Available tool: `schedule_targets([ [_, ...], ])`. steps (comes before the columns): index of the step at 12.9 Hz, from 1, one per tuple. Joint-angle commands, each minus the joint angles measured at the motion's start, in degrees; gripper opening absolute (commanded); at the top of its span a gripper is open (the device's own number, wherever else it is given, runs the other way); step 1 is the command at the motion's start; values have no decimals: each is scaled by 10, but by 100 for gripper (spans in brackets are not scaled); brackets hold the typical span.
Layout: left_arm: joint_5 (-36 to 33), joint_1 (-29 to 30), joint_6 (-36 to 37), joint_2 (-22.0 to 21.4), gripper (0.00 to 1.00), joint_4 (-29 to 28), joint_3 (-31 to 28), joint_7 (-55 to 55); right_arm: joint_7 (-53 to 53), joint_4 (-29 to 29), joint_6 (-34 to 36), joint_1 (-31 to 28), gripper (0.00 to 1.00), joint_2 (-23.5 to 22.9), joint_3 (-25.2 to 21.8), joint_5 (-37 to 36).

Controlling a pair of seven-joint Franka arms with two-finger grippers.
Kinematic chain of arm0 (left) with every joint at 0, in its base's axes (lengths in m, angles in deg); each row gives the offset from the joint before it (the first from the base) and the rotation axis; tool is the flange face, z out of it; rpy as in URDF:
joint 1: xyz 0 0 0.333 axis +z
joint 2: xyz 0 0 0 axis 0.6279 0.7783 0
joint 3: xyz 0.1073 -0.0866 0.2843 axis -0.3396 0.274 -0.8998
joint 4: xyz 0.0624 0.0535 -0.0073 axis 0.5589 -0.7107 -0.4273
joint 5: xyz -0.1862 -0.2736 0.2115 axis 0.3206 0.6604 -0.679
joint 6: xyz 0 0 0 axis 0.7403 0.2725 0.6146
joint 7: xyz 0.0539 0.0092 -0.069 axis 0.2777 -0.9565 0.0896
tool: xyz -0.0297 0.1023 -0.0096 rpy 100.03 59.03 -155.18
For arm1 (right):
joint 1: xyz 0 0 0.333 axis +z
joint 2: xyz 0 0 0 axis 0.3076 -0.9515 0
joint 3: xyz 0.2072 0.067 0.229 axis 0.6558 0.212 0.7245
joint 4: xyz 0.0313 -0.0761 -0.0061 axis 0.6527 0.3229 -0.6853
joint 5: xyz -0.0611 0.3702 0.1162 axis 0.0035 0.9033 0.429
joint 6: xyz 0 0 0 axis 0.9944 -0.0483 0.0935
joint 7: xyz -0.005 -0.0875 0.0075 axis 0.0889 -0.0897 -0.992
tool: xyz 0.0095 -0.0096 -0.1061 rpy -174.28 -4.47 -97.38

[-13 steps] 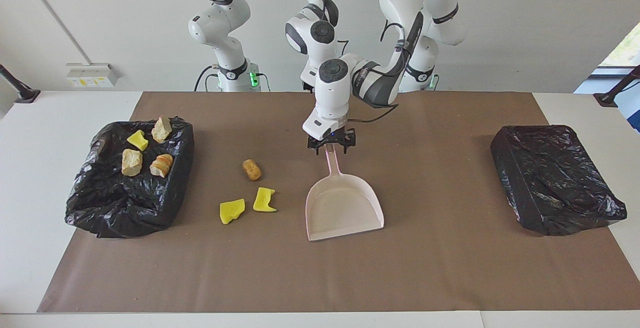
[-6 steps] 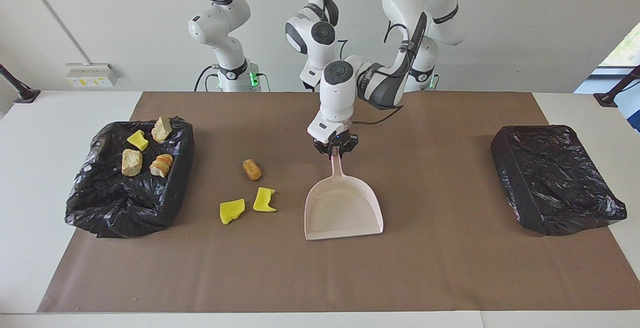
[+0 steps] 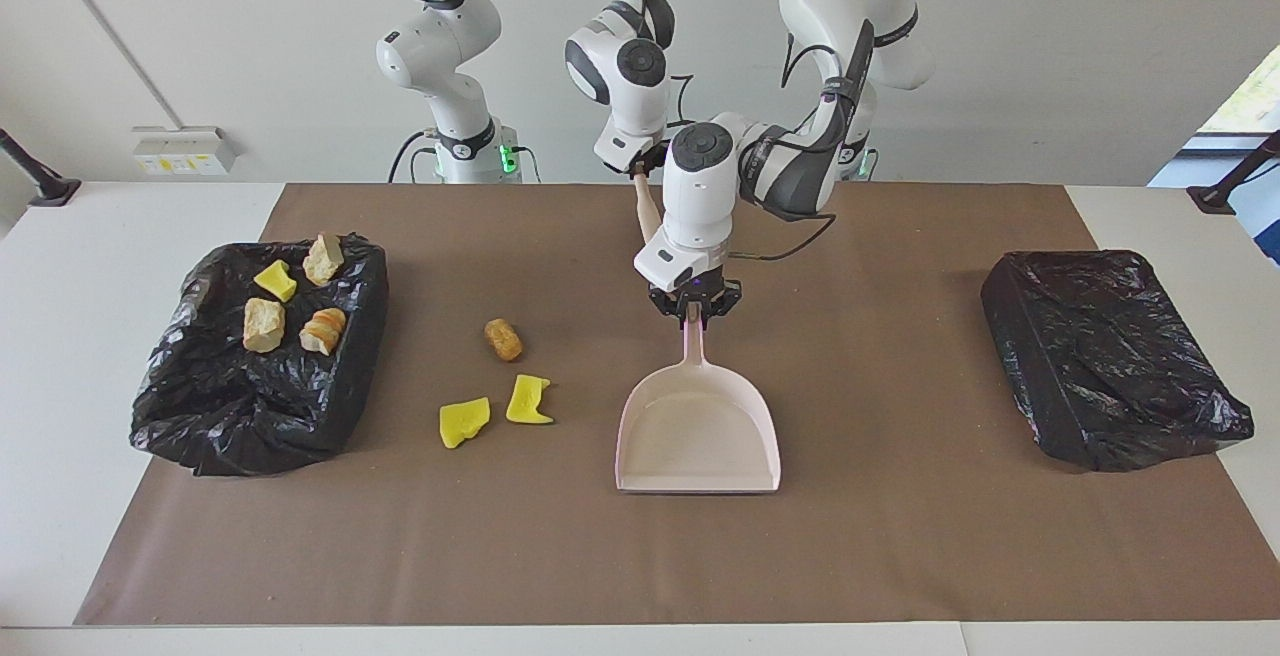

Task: Sweep and dump trash in bin
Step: 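Grasp the dustpan handle with the left gripper and lift it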

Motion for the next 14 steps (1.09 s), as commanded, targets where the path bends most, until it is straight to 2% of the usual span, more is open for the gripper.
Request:
schedule_targets([
  [1, -8, 2, 22, -15, 0, 0, 3, -149, -20, -4, 47, -20, 0, 31, -2, 5],
  [2, -1, 3, 21, -14, 0, 1, 3, -200, -20, -4, 65, -31, 0, 44, -3, 3],
  [7, 27, 28, 40, -14, 0, -2, 4, -283, -74, -4, 182, -126, 0, 124, -3, -59],
  [9, 27, 35, 52, -16, 0, -4, 3, -363, -78, -4, 217, -164, 0, 153, -3, -91],
  [11, 27, 37, 60, -17, 0, -6, 2, -424, -90, -5, 223, -233, 0, 157, -3, -120],
  [12, 25, 40, 64, -17, 0, -6, 2, -438, -106, -10, 204, -263, 0, 147, -1, -133],
  [14, 20, 48, 60, -15, 0, -2, 2, -535, -125, -33, 175, -290, 0, 120, 0, -162],
])
